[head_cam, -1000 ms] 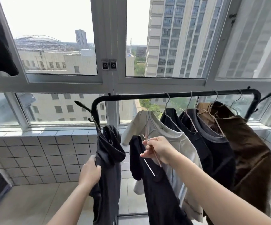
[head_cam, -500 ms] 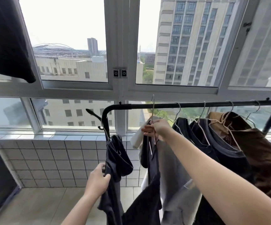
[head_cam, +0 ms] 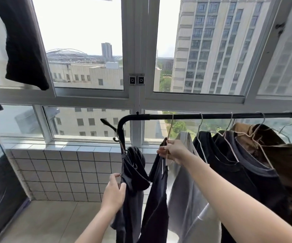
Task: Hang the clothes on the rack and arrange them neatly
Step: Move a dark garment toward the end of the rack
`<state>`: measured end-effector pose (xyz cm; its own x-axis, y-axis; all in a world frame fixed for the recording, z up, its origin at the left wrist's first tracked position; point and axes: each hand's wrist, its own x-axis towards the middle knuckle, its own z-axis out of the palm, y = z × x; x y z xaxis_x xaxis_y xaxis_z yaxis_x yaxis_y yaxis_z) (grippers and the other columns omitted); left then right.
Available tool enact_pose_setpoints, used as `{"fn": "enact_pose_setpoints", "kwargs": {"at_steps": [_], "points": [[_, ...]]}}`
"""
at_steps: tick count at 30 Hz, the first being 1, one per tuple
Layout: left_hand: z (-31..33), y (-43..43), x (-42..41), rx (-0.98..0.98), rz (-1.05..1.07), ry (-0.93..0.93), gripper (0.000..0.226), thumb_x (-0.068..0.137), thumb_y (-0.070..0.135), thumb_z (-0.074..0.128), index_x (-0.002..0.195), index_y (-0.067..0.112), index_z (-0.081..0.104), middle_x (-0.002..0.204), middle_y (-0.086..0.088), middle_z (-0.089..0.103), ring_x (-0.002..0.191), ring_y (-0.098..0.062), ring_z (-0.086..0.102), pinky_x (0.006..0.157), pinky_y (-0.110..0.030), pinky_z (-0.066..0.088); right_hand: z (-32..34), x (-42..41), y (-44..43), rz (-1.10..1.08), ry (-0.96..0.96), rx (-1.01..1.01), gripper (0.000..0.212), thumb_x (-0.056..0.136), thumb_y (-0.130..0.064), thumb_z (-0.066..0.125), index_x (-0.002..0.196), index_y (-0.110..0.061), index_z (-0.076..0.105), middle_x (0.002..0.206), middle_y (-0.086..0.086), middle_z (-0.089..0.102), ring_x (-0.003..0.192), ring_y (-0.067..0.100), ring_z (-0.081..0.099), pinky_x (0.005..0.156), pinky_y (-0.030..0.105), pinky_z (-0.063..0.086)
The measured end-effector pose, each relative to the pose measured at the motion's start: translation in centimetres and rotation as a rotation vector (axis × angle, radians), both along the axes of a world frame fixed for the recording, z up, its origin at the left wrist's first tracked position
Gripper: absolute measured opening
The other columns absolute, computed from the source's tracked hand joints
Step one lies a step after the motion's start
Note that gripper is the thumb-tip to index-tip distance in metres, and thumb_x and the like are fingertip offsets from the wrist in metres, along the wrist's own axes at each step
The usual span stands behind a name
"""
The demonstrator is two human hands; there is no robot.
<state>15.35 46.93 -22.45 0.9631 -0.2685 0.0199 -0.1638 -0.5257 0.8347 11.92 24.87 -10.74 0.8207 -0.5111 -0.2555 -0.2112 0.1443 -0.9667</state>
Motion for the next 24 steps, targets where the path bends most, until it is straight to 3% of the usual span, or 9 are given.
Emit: {"fn": "enact_pose_setpoints", "kwargs": {"at_steps": [2,5,8,10,14,20,22,24], "points": [[0.0,-0.3,0.0,0.017,-0.019,0.002,0.037,0.097,0.019,0.043,0.133,0.013,0.039,0.101,-0.008,0.065,0.079,-0.019,0.057,0.072,-0.032,0.040,-0.4,-0.3,0.2,0.018,0.014,-0.012,0.052,0.094,0.010,0.039,0.143,0.003,0.024,0.093,0.019,0.061,0.074,0.024,0.065,0.066,0.032,0.055],[0.5,-0.6,-0.2,-0.033,-0.013,-0.009,0.040,0.099,0.019,0.041,0.139,0.010,0.041,0.117,-0.007,0.064,0.096,-0.022,0.059,0.084,-0.031,0.041,-0.9,-0.6,0.0,0.026,0.043,-0.036,0.053,0.093,0.010,0.040,0.143,0.001,0.027,0.093,0.017,0.062,0.074,0.021,0.064,0.066,0.030,0.056],[1.2,-0.7,0.0,-0.128,0.010,-0.061,0.037,0.100,0.020,0.041,0.133,0.008,0.050,0.100,0.009,0.061,0.093,-0.012,0.059,0.085,-0.025,0.036,-1.3,-0.8,-0.4,0.027,0.072,-0.080,0.051,0.093,0.011,0.039,0.142,-0.001,0.031,0.085,0.013,0.061,0.070,0.019,0.062,0.066,0.028,0.056],[1.4,-0.7,0.3,-0.165,0.016,-0.095,0.033,0.100,0.019,0.041,0.128,0.007,0.054,0.104,0.004,0.063,0.103,-0.019,0.060,0.085,-0.024,0.037,-1.5,-1.1,-0.7,0.027,0.078,-0.112,0.049,0.093,0.011,0.035,0.140,-0.001,0.034,0.084,0.013,0.060,0.071,0.020,0.061,0.071,0.032,0.055],[1.9,-0.9,0.6,-0.214,0.018,-0.181,0.025,0.100,0.017,0.041,0.115,0.014,0.061,0.093,0.005,0.069,0.087,-0.015,0.065,0.074,-0.024,0.044,-1.8,-1.4,-0.9,0.025,0.081,-0.143,0.046,0.093,0.011,0.031,0.138,0.002,0.035,0.082,0.013,0.059,0.074,0.021,0.061,0.087,0.042,0.052],[3.9,-1.6,0.4,-0.288,0.037,-0.324,0.024,0.099,0.018,0.041,0.112,0.012,0.061,0.091,-0.001,0.070,0.087,-0.022,0.067,0.076,-0.032,0.054,-1.7,-1.7,-0.9,0.034,0.075,-0.160,0.049,0.091,0.015,0.030,0.138,0.004,0.035,0.087,0.015,0.061,0.078,0.024,0.063,0.079,0.036,0.056],[5.0,-1.8,0.0,-0.296,0.032,-0.372,0.029,0.099,0.019,0.042,0.120,0.011,0.059,0.095,-0.005,0.071,0.089,-0.023,0.067,0.081,-0.037,0.056,-1.3,-1.9,-0.8,0.038,0.063,-0.168,0.048,0.091,0.016,0.030,0.137,0.004,0.036,0.086,0.016,0.060,0.074,0.023,0.063,0.068,0.029,0.058],[5.9,-2.2,-0.5,-0.306,0.000,-0.427,0.031,0.098,0.015,0.044,0.125,0.010,0.058,0.095,0.000,0.071,0.085,-0.010,0.066,0.082,-0.031,0.055,-1.0,-2.2,-0.9,0.026,0.044,-0.165,0.045,0.091,0.017,0.031,0.134,0.006,0.038,0.082,0.016,0.058,0.069,0.024,0.061,0.054,0.023,0.057]]}}
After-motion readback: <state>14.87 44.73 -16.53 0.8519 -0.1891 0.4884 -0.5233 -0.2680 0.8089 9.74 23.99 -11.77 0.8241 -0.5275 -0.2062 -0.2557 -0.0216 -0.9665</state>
